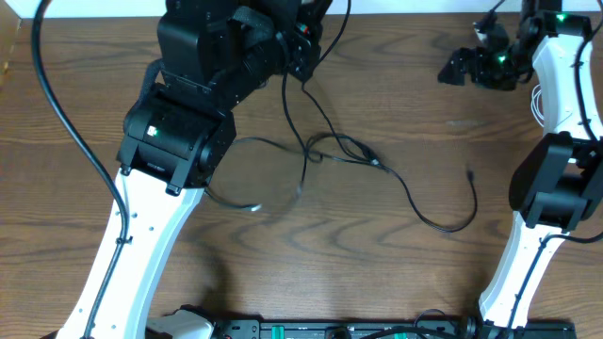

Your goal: Untangle cables

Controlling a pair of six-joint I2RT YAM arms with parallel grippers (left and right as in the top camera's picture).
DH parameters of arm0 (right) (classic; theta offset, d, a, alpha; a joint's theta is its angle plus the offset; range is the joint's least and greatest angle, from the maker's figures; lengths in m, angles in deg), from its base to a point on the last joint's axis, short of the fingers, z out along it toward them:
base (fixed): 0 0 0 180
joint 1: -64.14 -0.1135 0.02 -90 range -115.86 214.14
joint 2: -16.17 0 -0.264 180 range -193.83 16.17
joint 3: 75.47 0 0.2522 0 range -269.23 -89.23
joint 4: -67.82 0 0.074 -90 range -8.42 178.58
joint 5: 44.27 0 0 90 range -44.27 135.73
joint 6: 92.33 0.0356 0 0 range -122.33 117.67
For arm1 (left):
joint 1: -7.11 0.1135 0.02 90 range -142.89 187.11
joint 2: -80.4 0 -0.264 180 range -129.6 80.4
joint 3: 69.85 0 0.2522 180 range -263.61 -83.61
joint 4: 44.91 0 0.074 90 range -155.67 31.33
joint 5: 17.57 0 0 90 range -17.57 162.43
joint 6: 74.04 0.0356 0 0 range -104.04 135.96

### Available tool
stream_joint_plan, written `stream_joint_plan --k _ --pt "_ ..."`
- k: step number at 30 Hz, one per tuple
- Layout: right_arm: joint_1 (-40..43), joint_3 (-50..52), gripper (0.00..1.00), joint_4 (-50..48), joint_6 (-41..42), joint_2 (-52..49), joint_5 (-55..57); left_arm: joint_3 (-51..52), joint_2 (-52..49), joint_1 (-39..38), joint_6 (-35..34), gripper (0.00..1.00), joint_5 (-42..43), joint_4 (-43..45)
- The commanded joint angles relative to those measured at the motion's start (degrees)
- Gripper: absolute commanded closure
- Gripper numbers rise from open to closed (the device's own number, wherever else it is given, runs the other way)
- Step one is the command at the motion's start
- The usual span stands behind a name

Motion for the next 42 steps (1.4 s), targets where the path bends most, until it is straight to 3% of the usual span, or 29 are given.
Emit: stream_joint_plan --k 1,14,19,32,42 --pt "-2.08 -0.37 0.01 0.50 -4.70 0.42 -8.39 -0.24 1.40 0.04 -3.85 0.93 -0.39 2.95" --pt "-8.35 -0.37 0.01 1.86 -7.15 0.42 -9.27 -0.24 1.40 5.07 -13.22 0.93 -0.81 28.44" --pt "-9.68 -0.35 0.01 2.10 -7.17 0.42 -8.98 -0.76 1.51 6.29 -15.15 0.93 -6.88 37.73" --pt "-13.73 -0.24 0.01 4.79 -8.66 0.39 -7.34 -10.47 1.16 6.29 -12.94 0.93 -15.21 44.81" --pt "-16.39 0.79 0.01 5.05 -8.57 0.39 -3.69 -13.05 1.07 6.29 -8.17 0.93 -17.64 44.96"
